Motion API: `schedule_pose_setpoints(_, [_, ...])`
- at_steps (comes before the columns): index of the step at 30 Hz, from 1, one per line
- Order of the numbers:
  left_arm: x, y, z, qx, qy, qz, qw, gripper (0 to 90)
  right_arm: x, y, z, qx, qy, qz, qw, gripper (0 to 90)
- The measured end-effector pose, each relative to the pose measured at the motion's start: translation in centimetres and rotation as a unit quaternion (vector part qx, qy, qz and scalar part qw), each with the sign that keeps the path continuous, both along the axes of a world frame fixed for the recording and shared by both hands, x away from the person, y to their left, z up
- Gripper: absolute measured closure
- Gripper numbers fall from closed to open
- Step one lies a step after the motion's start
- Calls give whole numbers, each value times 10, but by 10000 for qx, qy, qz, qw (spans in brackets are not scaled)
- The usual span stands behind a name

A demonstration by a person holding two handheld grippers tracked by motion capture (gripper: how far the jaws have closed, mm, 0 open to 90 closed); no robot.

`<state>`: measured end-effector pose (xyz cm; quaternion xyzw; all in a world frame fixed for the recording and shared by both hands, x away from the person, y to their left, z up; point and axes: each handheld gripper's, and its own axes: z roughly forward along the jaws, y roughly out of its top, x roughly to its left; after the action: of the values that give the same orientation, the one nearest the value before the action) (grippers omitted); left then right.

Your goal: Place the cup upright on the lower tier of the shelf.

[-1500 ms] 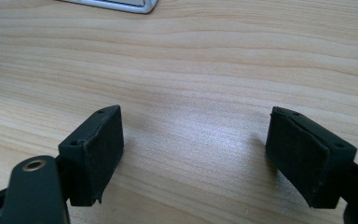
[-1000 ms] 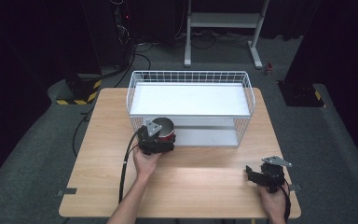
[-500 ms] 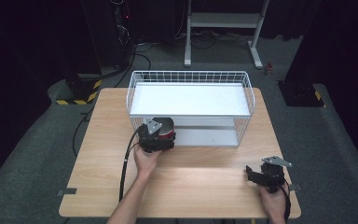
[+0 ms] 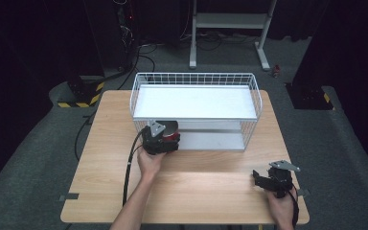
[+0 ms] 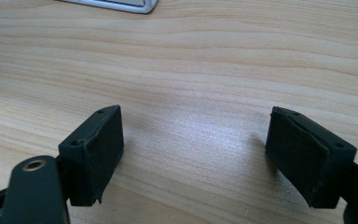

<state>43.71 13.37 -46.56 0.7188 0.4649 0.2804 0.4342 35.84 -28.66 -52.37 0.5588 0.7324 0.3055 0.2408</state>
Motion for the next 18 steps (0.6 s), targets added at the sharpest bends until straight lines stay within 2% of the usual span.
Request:
schedule_pose_setpoints(9, [0, 0, 0, -42, 48, 79, 9999, 53, 0, 0, 0, -1, 0, 7, 10000, 190])
schedule_pose_setpoints(11, [0, 0, 0, -77, 70, 63, 9999, 5, 0, 0, 0, -2, 0, 7, 10000, 190])
schedule_pose_setpoints(18, [-1, 4, 1, -49, 202, -19, 9998, 0, 0, 0, 0, -1, -1, 7, 10000, 191])
